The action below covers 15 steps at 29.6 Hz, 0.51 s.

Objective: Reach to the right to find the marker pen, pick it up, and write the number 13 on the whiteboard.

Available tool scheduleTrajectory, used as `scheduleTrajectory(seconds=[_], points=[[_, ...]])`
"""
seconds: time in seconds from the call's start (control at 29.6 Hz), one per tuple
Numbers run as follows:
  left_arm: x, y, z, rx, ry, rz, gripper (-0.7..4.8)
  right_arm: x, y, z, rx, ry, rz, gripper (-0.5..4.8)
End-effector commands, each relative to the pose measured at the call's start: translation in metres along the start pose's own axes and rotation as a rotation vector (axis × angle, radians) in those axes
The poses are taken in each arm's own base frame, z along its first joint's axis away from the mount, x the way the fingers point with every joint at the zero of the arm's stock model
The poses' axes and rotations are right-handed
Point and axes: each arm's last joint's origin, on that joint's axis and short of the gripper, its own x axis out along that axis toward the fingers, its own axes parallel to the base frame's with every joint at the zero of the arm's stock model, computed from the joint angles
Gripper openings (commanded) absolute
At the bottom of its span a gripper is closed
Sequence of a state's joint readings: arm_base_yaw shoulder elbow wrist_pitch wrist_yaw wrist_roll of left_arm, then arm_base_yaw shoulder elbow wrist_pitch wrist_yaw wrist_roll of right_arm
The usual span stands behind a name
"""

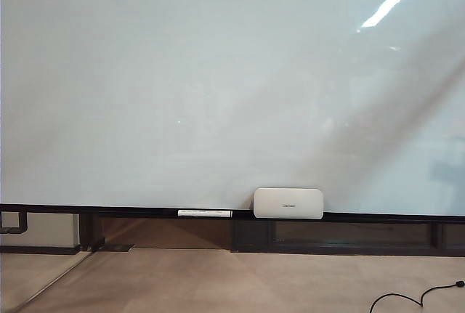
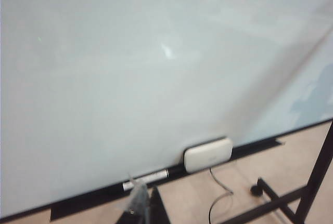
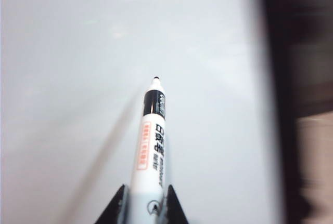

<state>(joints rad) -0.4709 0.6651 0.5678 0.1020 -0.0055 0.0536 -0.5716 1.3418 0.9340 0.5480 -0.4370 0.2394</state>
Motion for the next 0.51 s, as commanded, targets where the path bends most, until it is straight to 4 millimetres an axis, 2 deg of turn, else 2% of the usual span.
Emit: scheduleTrajectory(seconds=[0.03, 0.2, 0.4, 0.51], points=[[-0.014, 0.002, 0.005, -0.003, -0.016, 0.070, -0.06, -0.001, 0.033, 0.004, 0.025, 0.048, 0.138, -0.02], [-0.032, 0.005, 0.015, -0.007, -0.090, 0.128, -0.06, 0.002, 0.094, 0.002, 0.069, 0.072, 0.341, -0.02], [-0.045, 0.000, 0.022, 0.046, -0.172, -0.023, -0.06, 0.002, 0.166, -0.013, 0.089, 0.105, 0.513, -0.02], [-0.048, 0.000, 0.025, 0.047, -0.190, -0.034, -0.06, 0.000, 0.198, -0.021, 0.072, 0.092, 0.578, -0.02]])
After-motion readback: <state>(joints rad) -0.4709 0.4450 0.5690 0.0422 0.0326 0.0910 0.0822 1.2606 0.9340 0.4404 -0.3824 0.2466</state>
